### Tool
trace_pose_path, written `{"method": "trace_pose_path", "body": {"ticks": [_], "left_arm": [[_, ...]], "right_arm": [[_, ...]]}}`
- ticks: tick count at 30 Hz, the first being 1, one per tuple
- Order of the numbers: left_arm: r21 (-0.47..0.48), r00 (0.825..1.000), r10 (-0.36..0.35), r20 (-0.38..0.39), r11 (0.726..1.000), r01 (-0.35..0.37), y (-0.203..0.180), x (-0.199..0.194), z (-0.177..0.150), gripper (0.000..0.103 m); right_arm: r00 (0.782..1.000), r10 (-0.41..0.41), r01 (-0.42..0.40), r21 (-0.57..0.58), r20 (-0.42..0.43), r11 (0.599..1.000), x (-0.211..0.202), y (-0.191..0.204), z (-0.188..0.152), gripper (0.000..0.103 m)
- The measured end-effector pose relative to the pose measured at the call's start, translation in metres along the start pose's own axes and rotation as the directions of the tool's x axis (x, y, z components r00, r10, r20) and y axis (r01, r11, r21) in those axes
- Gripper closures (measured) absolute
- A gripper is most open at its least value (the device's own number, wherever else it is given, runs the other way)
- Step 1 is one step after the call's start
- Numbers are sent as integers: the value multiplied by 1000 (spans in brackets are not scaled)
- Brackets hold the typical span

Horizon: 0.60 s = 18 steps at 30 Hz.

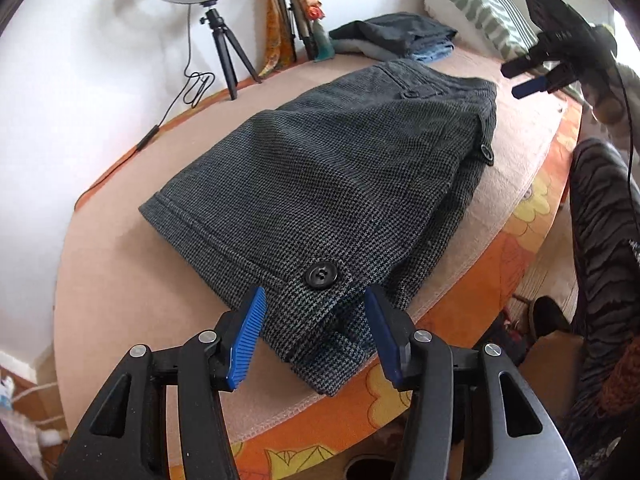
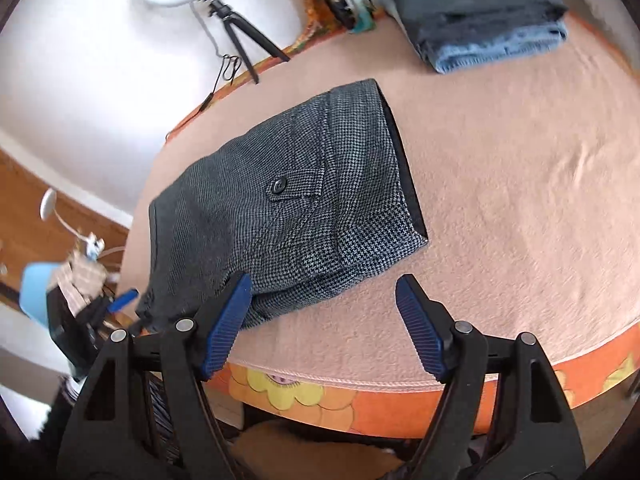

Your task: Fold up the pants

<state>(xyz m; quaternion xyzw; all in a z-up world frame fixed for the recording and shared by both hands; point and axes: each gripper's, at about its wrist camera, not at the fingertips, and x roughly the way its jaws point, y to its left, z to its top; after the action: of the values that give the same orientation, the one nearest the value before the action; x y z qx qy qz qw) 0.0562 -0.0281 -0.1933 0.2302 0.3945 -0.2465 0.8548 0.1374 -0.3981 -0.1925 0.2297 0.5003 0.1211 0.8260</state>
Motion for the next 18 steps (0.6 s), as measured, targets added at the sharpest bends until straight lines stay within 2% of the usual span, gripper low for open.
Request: {"method": "trace_pose_path", "body": {"ticks": [3, 7, 8, 9, 10, 13, 16, 18], "left_arm": [[57, 1000, 18, -24, 998, -16, -3, 8, 3, 53], [87, 1000, -2, -31, 996, 4, -1, 13, 2, 53], [89, 1000, -12, -27, 996, 15, 0, 13, 1, 59], [89, 999, -28, -24, 996, 30, 1, 13, 2, 70], [87, 999, -40, -25, 995, 42, 2, 13, 3, 72], [77, 997, -77, -7, 994, 78, 7, 11, 3, 79], [49, 994, -104, 18, 993, 103, 15, 6, 6, 81], [41, 993, -110, 34, 993, 108, 18, -2, 6, 82]], "right_arm": [[1000, -19, 19, 54, -3, 998, 19, -7, 0, 26], [999, 34, -33, 167, -6, 985, 38, -20, 6, 26], [1000, 22, -21, 188, -4, 982, 42, -23, 7, 29], [1000, 8, -7, 201, -3, 980, 45, -24, 9, 42], [1000, -6, 7, 205, -5, 979, 48, -25, 12, 55], [1000, -22, 21, 199, 5, 980, 48, -25, 14, 75], [1000, -18, 15, 177, 17, 984, 41, -20, 16, 83], [999, -15, 10, 140, 31, 990, 31, -11, 18, 84]]}}
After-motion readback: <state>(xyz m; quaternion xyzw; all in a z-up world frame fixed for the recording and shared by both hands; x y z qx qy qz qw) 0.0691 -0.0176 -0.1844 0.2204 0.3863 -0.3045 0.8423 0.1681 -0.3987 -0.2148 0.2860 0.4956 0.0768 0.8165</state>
